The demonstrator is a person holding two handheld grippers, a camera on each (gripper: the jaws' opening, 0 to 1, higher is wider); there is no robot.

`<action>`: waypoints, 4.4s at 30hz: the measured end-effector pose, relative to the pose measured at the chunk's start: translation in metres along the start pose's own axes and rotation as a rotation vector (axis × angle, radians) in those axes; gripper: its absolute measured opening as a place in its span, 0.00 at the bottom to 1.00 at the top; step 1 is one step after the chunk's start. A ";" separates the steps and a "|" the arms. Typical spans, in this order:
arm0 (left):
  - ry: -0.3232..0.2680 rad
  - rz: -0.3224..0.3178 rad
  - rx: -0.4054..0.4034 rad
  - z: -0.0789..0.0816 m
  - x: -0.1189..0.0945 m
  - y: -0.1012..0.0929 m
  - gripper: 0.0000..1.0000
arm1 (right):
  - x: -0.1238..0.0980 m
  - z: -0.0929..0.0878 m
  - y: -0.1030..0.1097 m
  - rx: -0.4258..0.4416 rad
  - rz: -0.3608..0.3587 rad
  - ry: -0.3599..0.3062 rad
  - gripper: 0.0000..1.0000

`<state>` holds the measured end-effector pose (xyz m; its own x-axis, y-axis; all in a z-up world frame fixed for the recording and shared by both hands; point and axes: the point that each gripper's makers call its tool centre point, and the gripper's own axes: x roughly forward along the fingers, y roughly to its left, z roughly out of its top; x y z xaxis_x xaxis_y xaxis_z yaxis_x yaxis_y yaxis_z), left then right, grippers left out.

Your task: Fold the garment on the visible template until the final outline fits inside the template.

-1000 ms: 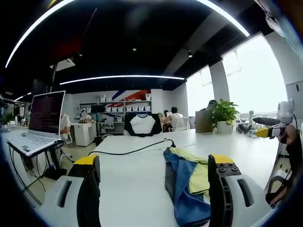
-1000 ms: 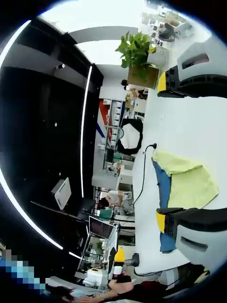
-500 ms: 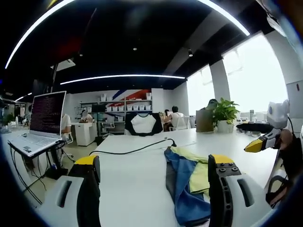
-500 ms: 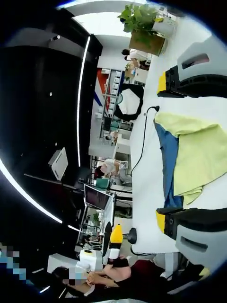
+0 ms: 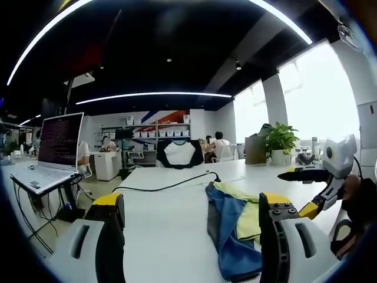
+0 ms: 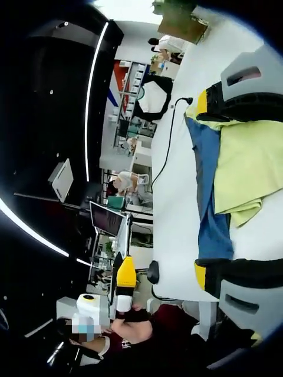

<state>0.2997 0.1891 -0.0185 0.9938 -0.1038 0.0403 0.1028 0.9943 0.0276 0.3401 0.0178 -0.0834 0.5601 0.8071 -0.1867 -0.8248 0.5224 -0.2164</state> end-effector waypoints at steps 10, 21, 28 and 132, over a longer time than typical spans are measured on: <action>0.012 -0.005 -0.001 -0.001 -0.001 0.000 1.00 | 0.023 -0.012 0.030 -0.011 0.103 0.031 0.94; -0.012 -0.038 -0.019 0.003 -0.001 -0.006 1.00 | 0.046 -0.024 0.061 -0.015 0.173 0.080 0.90; 0.013 -0.026 -0.012 -0.002 -0.001 -0.006 1.00 | 0.056 -0.041 0.072 -0.007 0.192 0.127 0.87; 0.099 -0.063 -0.029 -0.026 0.009 -0.014 0.99 | 0.017 0.045 -0.003 0.063 0.109 0.045 0.00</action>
<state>0.3083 0.1746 -0.0445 0.9846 -0.1646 -0.0594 0.1648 0.9863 -0.0022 0.3486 0.0425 -0.0427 0.4690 0.8474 -0.2490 -0.8832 0.4499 -0.1326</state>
